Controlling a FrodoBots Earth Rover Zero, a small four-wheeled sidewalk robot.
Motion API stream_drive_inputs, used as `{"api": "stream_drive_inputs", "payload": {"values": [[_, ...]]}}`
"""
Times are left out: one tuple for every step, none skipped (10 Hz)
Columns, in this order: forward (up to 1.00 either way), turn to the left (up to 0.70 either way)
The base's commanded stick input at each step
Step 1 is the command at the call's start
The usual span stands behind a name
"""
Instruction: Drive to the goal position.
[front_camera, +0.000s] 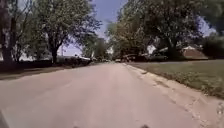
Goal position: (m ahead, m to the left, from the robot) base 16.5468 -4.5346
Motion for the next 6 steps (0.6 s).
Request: {"api": "stream_drive_inputs", "payload": {"values": [[0.70,0.00],[0.70,0.00],[0.70,-0.05],[0.70,-0.20],[0.70,-0.31],[0.70,0.00]]}}
